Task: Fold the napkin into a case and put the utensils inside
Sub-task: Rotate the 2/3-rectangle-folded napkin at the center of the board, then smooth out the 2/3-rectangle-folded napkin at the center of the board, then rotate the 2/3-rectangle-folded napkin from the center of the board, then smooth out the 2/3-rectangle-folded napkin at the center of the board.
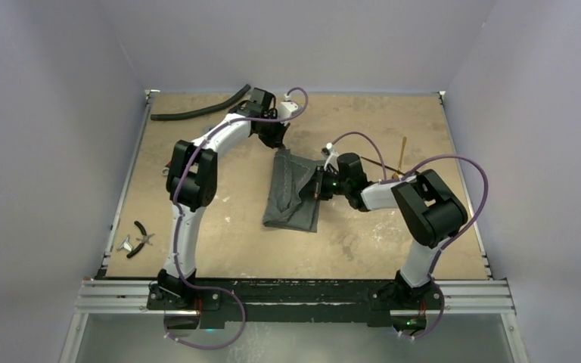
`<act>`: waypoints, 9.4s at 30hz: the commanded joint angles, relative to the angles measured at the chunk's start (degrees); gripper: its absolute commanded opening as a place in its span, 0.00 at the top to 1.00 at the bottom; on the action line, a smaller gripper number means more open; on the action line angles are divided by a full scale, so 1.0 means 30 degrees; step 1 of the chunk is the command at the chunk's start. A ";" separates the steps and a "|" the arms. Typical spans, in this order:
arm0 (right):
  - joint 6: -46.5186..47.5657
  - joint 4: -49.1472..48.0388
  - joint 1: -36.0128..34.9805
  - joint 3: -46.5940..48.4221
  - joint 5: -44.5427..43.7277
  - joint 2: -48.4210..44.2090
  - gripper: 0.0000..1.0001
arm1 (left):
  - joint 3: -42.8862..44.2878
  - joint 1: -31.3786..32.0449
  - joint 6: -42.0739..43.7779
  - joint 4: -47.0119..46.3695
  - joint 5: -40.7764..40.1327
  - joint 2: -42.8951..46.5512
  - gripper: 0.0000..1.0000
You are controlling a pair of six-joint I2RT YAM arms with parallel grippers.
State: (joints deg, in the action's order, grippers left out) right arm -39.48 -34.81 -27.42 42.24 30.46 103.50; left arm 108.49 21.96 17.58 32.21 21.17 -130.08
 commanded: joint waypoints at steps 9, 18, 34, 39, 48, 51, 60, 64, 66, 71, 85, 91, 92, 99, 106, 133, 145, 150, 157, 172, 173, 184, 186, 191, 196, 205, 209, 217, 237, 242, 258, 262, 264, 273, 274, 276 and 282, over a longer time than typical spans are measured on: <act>0.0359 -0.0855 0.0085 -0.0629 0.0731 -0.1571 0.94 | 0.1513 0.2165 -0.1657 -0.0834 -0.0216 -0.0969 0.95; 0.1574 0.1169 0.0323 -0.1558 -0.0004 -0.2777 0.95 | 0.1784 0.2337 -0.3090 -0.0582 -0.0349 -0.0248 0.41; 0.2278 0.1770 0.1347 -0.0310 0.0215 -0.2057 0.98 | -0.4438 0.4088 -0.3789 -0.0929 -0.2916 0.5137 0.52; 0.2071 0.1101 0.1347 -0.0969 0.0180 -0.2010 0.98 | -0.4459 0.4296 -0.4729 -0.1830 -0.4621 0.3887 0.53; 0.1972 0.0348 0.1347 -0.1996 0.0304 -0.1735 0.99 | -0.4420 0.4309 -0.4893 -0.2831 -0.5732 0.2541 0.54; 0.1963 0.0172 0.1347 -0.2473 0.0328 -0.1805 0.99 | -0.4364 0.4309 -0.5017 -0.3105 -0.5731 0.2132 0.58; 0.1845 -0.0641 0.1347 -0.2871 0.0475 -0.1015 1.00 | -0.3795 0.4305 -0.5682 -0.3290 -0.4669 0.1057 0.62; 0.1702 -0.1079 0.1345 -0.3128 0.0554 -0.0791 1.00 | -0.3655 0.4312 -0.5719 -0.3412 -0.4684 0.0744 0.75; 0.1585 -0.1342 0.1347 -0.3275 0.0634 -0.0661 1.00 | -0.3523 0.4311 -0.5701 -0.3369 -0.4720 0.0539 0.87; 0.1321 -0.1950 0.1347 -0.3635 0.0824 -0.0495 1.00 | -0.3314 0.4312 -0.5718 -0.3294 -0.4682 0.0615 1.00; 0.0759 -0.2833 0.1347 -0.3911 0.0782 -0.0002 1.00 | -0.4251 0.4591 -0.7273 -0.3149 -0.2427 0.1185 1.00; 0.0679 -0.2873 0.1345 -0.3930 0.0687 0.0023 1.00 | -0.4988 0.4634 -0.7557 -0.3780 -0.1541 0.1287 1.00; 0.0681 -0.2896 0.1347 -0.3890 0.0709 0.0016 1.00 | -0.5041 0.4646 -0.7520 -0.3926 -0.1456 0.1352 1.00; 0.1459 -0.1054 0.1347 -0.3054 0.1017 -0.1298 1.00 | -0.3162 0.4564 -0.6678 -0.2432 -0.1059 0.2152 0.57; 0.2612 0.2342 0.1369 -0.1427 0.1331 -0.3119 0.97 | -0.0075 0.4117 -0.4247 0.1771 0.1538 0.4366 0.32; 0.2924 0.2232 0.2662 0.1041 0.1127 0.0517 1.00 | -1.1976 0.6468 0.3296 0.1424 0.0730 0.9171 0.46; 0.2814 0.1490 0.2665 0.0151 0.1160 0.0681 1.00 | -1.1183 0.6448 0.3972 0.1977 0.0026 0.8094 0.56; 0.2692 0.1122 0.2665 -0.0253 0.1156 0.0750 1.00 | -1.0958 0.6456 0.3879 0.2410 0.0853 0.7500 0.87; 0.2488 0.0431 0.2665 -0.0896 0.1127 0.1054 1.00 | -1.0486 0.6479 0.3668 0.2867 0.1290 0.7338 1.00; 0.2054 -0.0149 0.2651 -0.1397 0.0278 0.1315 1.00 | -1.0161 0.6637 0.4298 0.3820 0.2524 0.7551 1.00; 0.1999 -0.0197 0.2663 -0.1442 0.0277 0.1229 1.00 | -1.0496 0.6716 0.4480 0.3685 0.2216 0.7467 1.00; 0.2463 0.1189 0.2665 -0.0921 0.0862 0.0342 1.00 | -1.2377 0.7221 0.6163 0.2734 -0.0625 0.7174 1.00; 0.2563 0.1499 0.2665 -0.0790 0.1391 -0.0057 1.00 | -1.2495 0.7256 0.6111 0.2494 -0.0787 0.7150 1.00; 0.4383 0.4579 0.2774 -0.0013 0.2820 -0.2368 1.00 | -1.3350 0.7247 0.6886 0.1868 -0.1920 0.7348 1.00; 0.6058 0.7484 0.2899 0.1181 0.3056 -0.3597 0.96 | -1.4275 0.7250 0.7939 0.1642 -0.2747 0.7917 1.00; 0.5775 0.6909 0.2580 0.6529 0.3830 -0.0074 0.92 | -1.3963 0.7340 0.8114 0.1869 -0.2585 0.8074 0.91; 0.5109 0.6314 0.2283 0.8806 0.3939 0.2533 0.94 | -1.3985 0.7418 0.8450 0.2020 -0.2834 0.7927 0.90; 0.3384 0.4389 0.2119 0.8477 0.2231 0.5545 1.00 | -1.5166 0.6952 1.1620 0.2755 -0.5750 0.8571 0.95; -0.1509 -0.4311 0.2660 -0.2880 -0.1216 0.1419 1.00 | -1.2088 0.4547 1.1340 0.3579 -0.2505 0.9712 0.15; -0.2149 -0.4641 0.2469 -0.3878 -0.2110 -0.0350 1.00 | -1.2097 0.4151 1.1393 0.5462 -0.0405 1.1366 0.06; -0.2376 -0.3559 0.1672 -0.2699 -0.2552 -0.2772 1.00 | -0.8938 0.1945 0.4647 0.2473 0.0401 0.9875 0.81; -0.2511 -0.3622 0.0747 -0.1637 -0.2360 -0.1851 1.00 | -0.8988 0.1851 0.1999 0.0699 -0.0191 0.8608 0.75; -0.2524 -0.3631 0.0309 -0.1069 -0.2244 -0.1390 1.00 | -0.9201 0.1877 0.1227 0.0323 -0.0024 0.8021 0.73; -0.3306 -0.4869 -0.0644 -0.0456 -0.1105 0.0655 1.00 | -1.0000 0.1908 0.0897 -0.0134 0.0569 0.7443 0.67; -0.3425 -0.5087 -0.0671 -0.0394 -0.0965 0.0867 1.00 | -1.0165 0.1925 0.0953 -0.0321 0.0243 0.7443 0.67; -0.3536 -0.5240 -0.0715 -0.0245 -0.0751 0.1221 1.00 | -1.0587 0.1992 0.1282 -0.0791 -0.0657 0.7500 0.67; -0.3543 -0.5329 -0.0921 -0.0219 -0.0403 0.1584 1.00 | -1.1627 0.2452 0.2622 -0.1337 -0.2604 0.7587 0.72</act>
State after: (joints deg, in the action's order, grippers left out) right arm -49.41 -47.97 -29.61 39.99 27.09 108.55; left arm 75.33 28.03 22.55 30.92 17.89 -108.38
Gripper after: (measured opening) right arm 0.005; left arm 0.303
